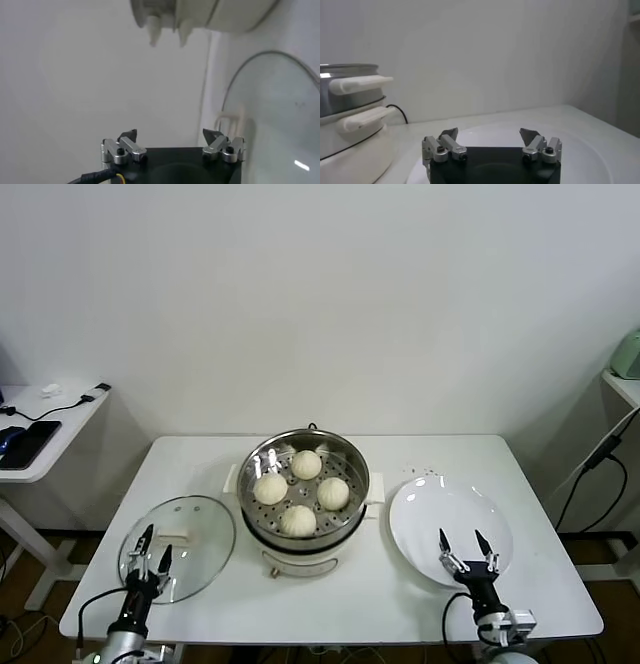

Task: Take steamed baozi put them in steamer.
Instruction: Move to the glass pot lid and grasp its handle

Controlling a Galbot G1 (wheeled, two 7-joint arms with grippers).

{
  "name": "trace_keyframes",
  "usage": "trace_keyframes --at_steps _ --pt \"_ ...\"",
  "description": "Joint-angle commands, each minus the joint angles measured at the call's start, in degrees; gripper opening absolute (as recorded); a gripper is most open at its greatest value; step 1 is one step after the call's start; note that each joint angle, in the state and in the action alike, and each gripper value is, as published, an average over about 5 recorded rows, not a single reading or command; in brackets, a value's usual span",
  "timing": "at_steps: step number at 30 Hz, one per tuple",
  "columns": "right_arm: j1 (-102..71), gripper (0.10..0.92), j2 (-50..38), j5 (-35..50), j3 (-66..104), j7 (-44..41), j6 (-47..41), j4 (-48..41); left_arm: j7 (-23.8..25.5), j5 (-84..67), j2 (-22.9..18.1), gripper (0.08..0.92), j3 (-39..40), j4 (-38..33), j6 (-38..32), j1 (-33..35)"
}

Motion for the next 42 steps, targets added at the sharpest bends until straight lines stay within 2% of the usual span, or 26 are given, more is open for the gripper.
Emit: trace_keyframes --at_steps 1,17,20,36,42 --pt "-0.39 0.823 1.13 -0.89 0.19 0.38 -0.12 0.61 -0.89 5.63 1.55 0.823 0.68 9.85 0.94 -7.25" --pt "-0.63 0.823 2.09 -2.09 1.01 0.68 0.08 0.85 -1.57 6.17 0.38 0.822 2.21 14.56 3.81 -11.99" --pt "-0.61 0.823 2.19 -2.38 0.99 0.74 0.05 0.87 -1.54 6.72 0.23 0.786 2.31 14.83 3.89 -12.02" --pt "-0.14 0.823 2.68 -3.58 0.54 1.04 -0.45 1.08 -1.52 7.38 -0.39 0.332 2.12 15.96 4.31 -12.91" --pt "-0.15 0.823 2.86 -3.74 0.46 1.24 -0.56 1.34 -0.71 5.87 -0.27 0.167 1.16 11.58 4.83 -11.43"
